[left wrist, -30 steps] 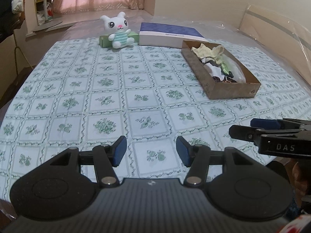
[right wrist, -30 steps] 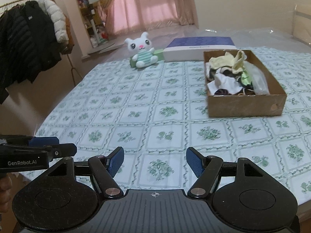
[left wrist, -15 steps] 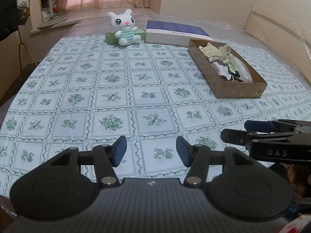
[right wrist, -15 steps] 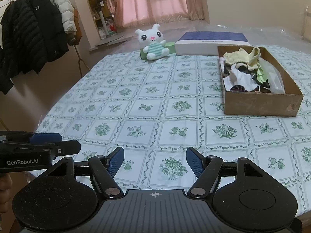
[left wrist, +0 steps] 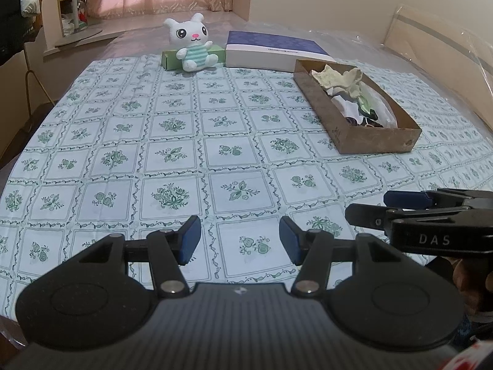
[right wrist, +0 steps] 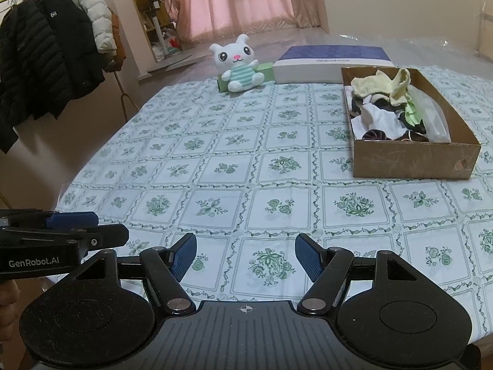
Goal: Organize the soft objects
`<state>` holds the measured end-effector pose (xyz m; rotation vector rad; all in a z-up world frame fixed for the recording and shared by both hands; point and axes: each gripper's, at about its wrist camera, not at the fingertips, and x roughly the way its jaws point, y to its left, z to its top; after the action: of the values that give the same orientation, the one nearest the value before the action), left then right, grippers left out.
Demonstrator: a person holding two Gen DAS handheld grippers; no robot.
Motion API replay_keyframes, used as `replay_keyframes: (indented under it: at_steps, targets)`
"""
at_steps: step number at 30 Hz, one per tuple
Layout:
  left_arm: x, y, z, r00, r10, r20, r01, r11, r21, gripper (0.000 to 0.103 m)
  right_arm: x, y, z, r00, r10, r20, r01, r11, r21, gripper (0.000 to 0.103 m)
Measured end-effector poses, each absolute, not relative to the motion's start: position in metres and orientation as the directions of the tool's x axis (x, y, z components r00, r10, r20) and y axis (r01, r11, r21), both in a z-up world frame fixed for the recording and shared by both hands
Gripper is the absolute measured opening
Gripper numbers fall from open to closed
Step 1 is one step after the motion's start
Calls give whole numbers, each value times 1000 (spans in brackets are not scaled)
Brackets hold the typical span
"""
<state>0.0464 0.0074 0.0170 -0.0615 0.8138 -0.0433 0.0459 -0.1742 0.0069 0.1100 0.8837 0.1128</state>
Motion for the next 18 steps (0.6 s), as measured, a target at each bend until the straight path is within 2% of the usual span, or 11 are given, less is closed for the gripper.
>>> replay_keyframes:
  at_steps: [18]
  targets:
    - [49, 8, 14, 680, -69, -730, 20, 997, -76, 54, 47, -176, 4, 629, 140, -765, -46, 989, 144, 71]
